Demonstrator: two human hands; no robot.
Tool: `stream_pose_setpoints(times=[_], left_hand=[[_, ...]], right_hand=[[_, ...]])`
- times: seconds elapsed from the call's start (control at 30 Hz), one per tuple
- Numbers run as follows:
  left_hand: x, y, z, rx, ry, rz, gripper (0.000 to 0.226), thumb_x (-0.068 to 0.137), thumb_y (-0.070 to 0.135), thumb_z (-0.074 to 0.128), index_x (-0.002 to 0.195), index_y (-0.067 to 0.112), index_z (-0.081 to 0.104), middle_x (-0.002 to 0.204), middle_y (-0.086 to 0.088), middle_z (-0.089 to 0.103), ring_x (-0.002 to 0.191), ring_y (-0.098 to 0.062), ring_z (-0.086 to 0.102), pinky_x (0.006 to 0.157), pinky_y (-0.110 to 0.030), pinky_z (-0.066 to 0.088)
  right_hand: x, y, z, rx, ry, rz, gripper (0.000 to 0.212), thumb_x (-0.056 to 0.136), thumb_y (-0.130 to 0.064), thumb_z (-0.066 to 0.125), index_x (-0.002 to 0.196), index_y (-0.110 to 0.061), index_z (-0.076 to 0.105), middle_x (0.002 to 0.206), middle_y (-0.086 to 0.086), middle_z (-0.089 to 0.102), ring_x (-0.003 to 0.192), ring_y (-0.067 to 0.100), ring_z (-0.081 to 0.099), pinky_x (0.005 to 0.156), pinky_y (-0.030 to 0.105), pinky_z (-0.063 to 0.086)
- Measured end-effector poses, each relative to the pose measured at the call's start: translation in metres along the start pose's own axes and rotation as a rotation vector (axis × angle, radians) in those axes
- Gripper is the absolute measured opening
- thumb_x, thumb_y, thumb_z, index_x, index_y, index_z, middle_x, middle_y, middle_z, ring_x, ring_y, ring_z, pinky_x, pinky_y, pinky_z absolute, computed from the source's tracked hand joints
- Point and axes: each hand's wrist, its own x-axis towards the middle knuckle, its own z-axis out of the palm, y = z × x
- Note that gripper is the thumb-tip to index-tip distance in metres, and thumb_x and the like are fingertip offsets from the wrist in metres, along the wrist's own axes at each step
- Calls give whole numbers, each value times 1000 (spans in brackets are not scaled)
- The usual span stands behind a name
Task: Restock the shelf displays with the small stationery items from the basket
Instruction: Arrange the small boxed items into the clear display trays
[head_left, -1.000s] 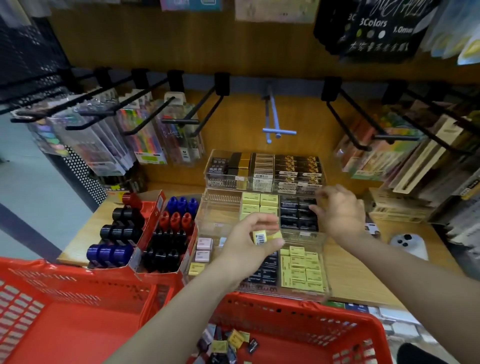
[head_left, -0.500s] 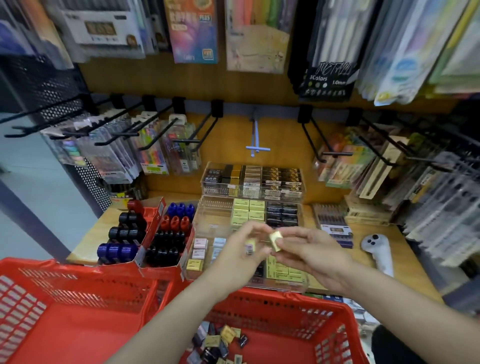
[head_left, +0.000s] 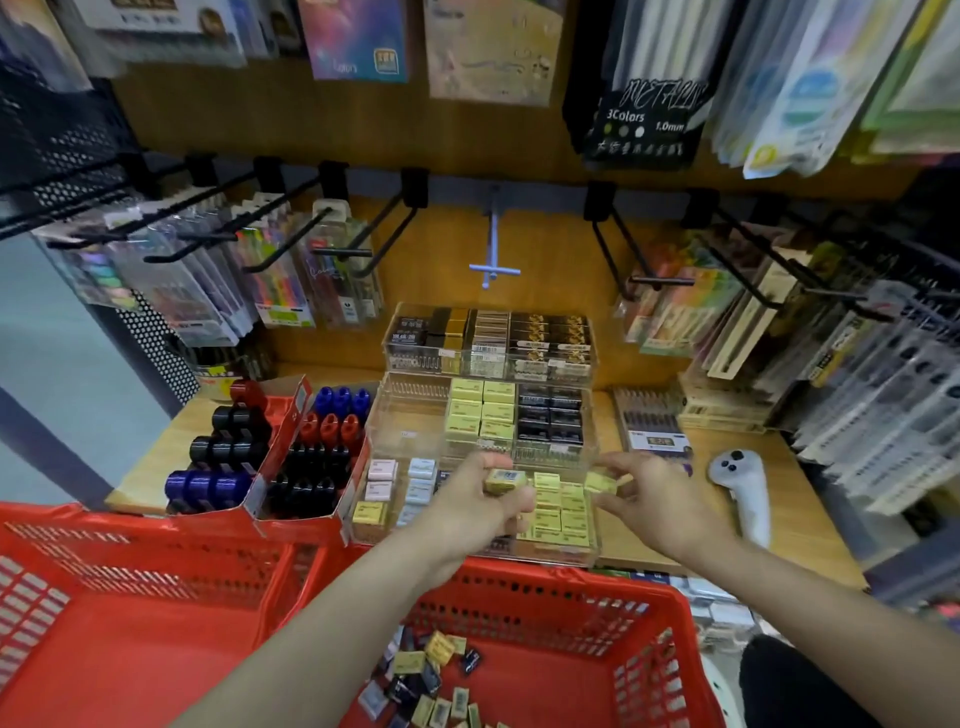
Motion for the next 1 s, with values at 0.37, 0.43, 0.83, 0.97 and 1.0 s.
stream_pose_setpoints(times=[0.37, 0.43, 0.83, 0.97, 1.0], left_hand=[[21, -23, 1, 148, 191, 94, 34, 72, 18, 87, 97, 14, 63, 100, 9, 63, 80, 5, 62, 57, -6, 47], [22, -25, 2, 136, 191, 93, 35, 70, 16, 88, 95, 14, 65, 96, 14, 61, 72, 9, 61, 50, -3, 43], [19, -28, 4, 248, 155, 142, 30, 68, 21, 90, 88, 26, 69, 94, 5, 71, 75, -2, 67, 63, -18, 56], [18, -21, 3, 360, 205, 264, 28, 72, 27, 87, 88, 19, 65, 81, 6, 65, 54, 0, 56, 53, -16, 49], [17, -19, 3, 319, 214, 253, 25, 77, 27, 83, 87, 15, 64, 76, 4, 67, 53, -3, 57, 54, -20, 51]], right_hand=[[26, 21, 55, -174, 150, -155, 26, 85, -16, 74, 111, -14, 67, 115, 3, 67, 110, 22, 60, 92, 29, 48], [29, 21, 59, -195, 188, -160, 24, 85, -18, 74, 108, -13, 70, 110, 3, 70, 107, 22, 60, 92, 30, 47], [24, 11, 62, -276, 209, -167, 9, 89, -24, 69, 94, -18, 73, 103, -4, 58, 96, 16, 59, 88, 32, 41], [20, -13, 45, 293, 47, -160, 6, 91, -19, 68, 95, -22, 72, 91, -11, 65, 74, 4, 64, 68, 13, 50], [17, -21, 37, 473, -46, -128, 11, 93, -16, 65, 98, -23, 72, 93, -10, 69, 75, 7, 69, 68, 17, 55]])
